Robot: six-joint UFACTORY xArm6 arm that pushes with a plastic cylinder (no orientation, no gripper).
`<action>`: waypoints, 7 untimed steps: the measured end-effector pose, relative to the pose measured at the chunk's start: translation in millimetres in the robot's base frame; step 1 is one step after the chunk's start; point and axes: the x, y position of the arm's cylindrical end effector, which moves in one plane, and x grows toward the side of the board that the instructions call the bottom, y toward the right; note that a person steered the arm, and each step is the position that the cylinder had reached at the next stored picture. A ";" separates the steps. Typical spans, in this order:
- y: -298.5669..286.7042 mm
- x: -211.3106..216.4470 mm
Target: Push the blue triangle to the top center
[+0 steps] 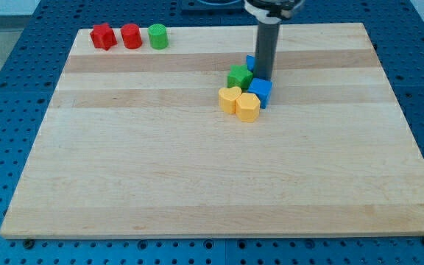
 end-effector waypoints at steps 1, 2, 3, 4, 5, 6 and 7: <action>-11.8 -8.2; -11.8 -21.9; -11.8 -37.6; -8.6 -42.3; 3.0 -46.8; 9.1 -61.6; 6.4 -78.1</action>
